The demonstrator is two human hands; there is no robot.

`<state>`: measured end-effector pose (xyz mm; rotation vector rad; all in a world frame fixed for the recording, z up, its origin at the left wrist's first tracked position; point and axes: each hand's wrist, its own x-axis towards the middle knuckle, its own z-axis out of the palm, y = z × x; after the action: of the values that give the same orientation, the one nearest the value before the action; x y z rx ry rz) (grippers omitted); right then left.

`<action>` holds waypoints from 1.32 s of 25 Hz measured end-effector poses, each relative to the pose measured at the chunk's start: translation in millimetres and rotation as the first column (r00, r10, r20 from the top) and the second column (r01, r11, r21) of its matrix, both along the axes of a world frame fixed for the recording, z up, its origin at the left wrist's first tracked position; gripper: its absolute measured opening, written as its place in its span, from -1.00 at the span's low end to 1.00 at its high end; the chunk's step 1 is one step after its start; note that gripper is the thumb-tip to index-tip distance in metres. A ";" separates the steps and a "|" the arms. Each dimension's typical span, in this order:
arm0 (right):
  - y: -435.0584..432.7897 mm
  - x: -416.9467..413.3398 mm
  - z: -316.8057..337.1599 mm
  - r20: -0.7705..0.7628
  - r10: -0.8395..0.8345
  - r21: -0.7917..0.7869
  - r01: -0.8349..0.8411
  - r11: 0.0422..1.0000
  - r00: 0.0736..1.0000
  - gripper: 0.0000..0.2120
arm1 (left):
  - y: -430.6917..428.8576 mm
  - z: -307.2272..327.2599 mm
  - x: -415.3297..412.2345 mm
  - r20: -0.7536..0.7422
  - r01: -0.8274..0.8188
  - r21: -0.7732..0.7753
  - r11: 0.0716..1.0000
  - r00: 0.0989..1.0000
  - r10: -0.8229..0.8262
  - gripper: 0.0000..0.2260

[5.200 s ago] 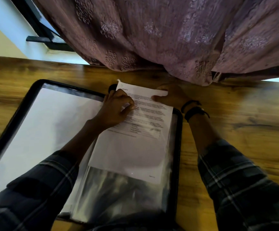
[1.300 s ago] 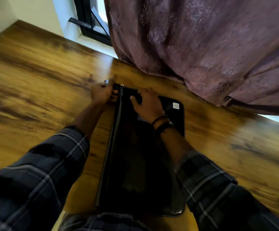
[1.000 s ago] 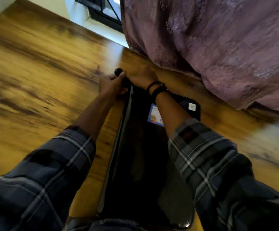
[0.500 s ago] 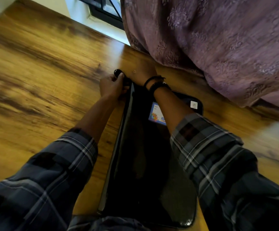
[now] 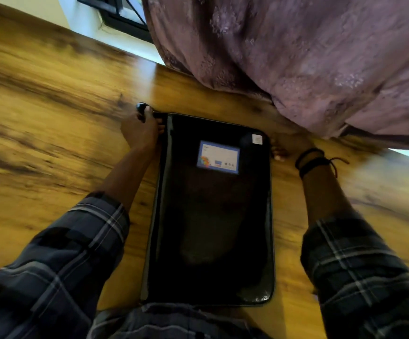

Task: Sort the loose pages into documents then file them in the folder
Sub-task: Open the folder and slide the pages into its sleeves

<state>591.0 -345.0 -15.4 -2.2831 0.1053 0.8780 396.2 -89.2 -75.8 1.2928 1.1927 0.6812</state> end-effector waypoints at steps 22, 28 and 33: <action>-157.2 -217.8 -20.7 0.134 -0.062 0.374 0.007 0.927 0.989 -0.84 | -152.6 19.3 -190.8 -0.477 0.578 0.253 0.776 0.772 -0.420 -0.38; -167.2 -226.2 -22.3 0.622 0.336 -0.089 -0.362 0.928 0.707 -0.89 | -146.9 9.7 -173.3 -0.394 0.467 0.336 0.818 0.859 -0.328 -0.36; -211.7 -304.2 -28.5 0.615 0.307 -0.004 -0.387 0.922 0.726 -0.92 | -148.1 3.6 -171.9 -0.340 0.397 0.404 0.824 0.902 -0.268 -0.44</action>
<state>286.8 -556.7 -43.8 -2.3851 -0.6733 0.2599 224.3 -237.3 -72.2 2.0049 0.9990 0.5562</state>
